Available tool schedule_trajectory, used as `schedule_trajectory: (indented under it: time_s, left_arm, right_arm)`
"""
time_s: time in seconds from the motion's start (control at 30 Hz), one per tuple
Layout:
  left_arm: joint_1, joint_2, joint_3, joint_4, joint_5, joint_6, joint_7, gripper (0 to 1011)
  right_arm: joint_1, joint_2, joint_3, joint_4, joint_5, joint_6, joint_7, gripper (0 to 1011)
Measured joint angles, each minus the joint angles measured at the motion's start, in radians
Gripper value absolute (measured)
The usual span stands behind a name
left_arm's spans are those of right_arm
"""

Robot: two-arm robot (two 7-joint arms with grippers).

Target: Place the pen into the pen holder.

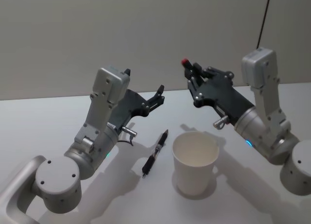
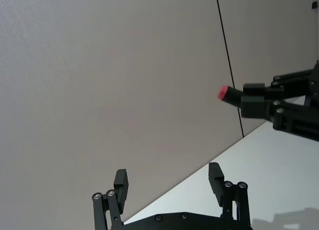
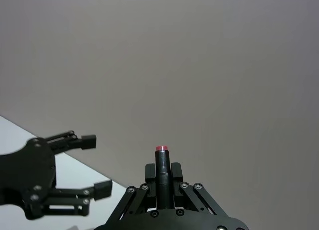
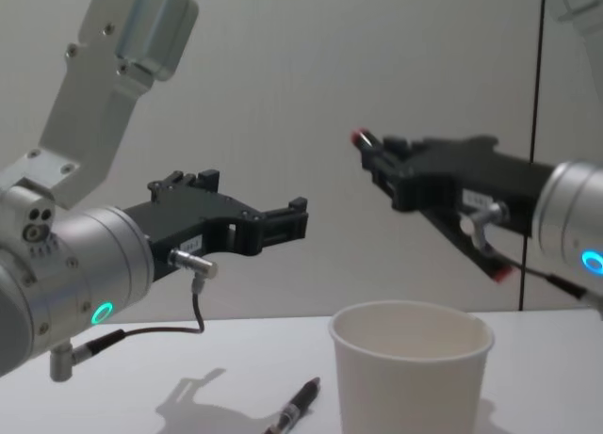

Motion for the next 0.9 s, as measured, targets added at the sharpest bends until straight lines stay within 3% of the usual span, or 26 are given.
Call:
schedule_trajectory:
  time_s: [0.47, 0.9]
  left_arm:
    - [0.0, 0.0, 0.0, 0.0, 0.0, 0.0, 0.0, 1004]
    - [0.0, 0.0, 0.0, 0.0, 0.0, 0.0, 0.0, 1004]
  right_arm:
    - [0.018, -0.029, -0.028, -0.066, -0.016, -0.115, 0.07, 175]
    - [0.022, -0.05, -0.063, -0.098, 0.014, -0.182, 0.178, 175]
